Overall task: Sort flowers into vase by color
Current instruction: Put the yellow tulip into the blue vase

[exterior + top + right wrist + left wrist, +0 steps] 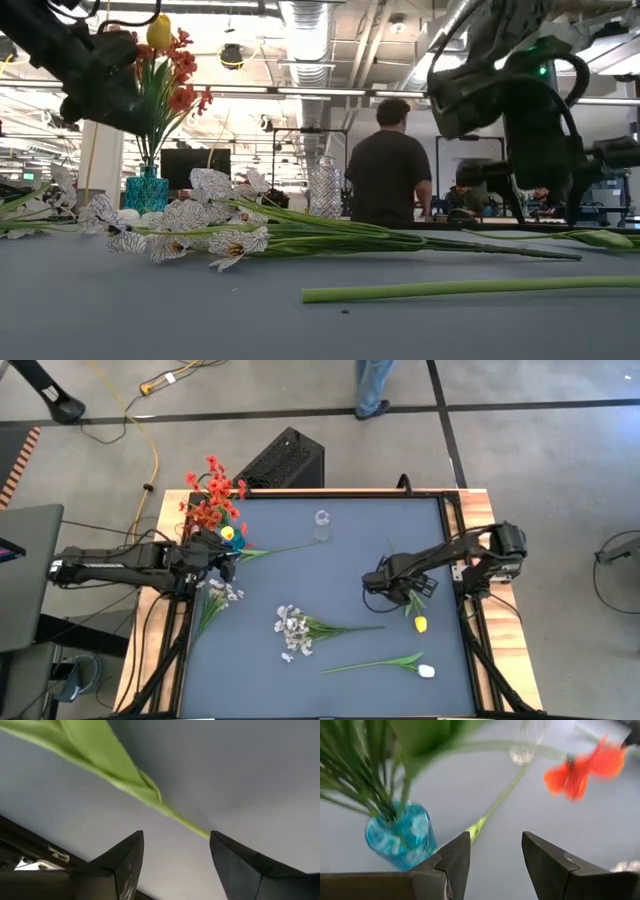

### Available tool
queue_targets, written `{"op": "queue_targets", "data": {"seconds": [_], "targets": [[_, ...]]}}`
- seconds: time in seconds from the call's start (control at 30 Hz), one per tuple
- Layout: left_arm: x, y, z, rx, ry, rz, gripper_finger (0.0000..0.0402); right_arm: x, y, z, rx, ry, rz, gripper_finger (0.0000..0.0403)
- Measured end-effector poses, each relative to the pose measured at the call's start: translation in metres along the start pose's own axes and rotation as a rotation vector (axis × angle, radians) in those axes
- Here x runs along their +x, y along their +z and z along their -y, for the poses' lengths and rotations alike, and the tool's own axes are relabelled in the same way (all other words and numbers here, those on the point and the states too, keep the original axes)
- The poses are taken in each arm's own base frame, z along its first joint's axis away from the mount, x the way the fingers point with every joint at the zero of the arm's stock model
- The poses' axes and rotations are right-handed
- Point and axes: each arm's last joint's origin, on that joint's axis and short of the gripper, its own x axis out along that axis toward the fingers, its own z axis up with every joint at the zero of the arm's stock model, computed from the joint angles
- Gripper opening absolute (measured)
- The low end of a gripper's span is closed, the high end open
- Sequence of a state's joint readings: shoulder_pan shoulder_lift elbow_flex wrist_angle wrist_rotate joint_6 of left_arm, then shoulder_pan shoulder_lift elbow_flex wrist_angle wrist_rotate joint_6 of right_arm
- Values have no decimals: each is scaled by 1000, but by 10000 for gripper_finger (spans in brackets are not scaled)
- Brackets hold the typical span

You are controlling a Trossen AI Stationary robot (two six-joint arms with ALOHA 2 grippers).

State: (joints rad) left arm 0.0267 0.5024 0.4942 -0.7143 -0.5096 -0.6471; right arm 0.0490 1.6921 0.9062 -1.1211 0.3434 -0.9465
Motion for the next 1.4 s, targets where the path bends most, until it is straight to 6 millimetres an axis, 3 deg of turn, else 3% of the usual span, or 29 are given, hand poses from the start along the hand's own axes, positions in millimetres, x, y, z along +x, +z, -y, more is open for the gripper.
{"op": "queue_targets", "data": {"seconds": [0.33,0.47,0.67,0.8,0.97,1.13,1.27,1.4], "targets": [[1,-10,13,33,-21,-34,167,18,27,4,-141,-4,-78,205],[-4,-15,20,32,-77,-37,167,15,28,2,-150,-25,-76,147],[-8,-25,23,-2,-84,-66,167,7,23,-3,-146,-1,-7,27],[-10,-28,26,5,-126,-93,167,-3,18,-7,-95,-14,36,22],[-15,-31,32,50,-234,-153,167,-29,7,-11,11,-111,113,21],[-23,-30,47,140,-419,-123,167,-69,-11,-16,139,-250,284,16],[-31,-25,66,241,-587,-15,167,-102,-24,-18,279,-370,572,16],[-34,-22,87,345,-672,118,167,-141,-30,-15,461,-493,1018,16]]}}
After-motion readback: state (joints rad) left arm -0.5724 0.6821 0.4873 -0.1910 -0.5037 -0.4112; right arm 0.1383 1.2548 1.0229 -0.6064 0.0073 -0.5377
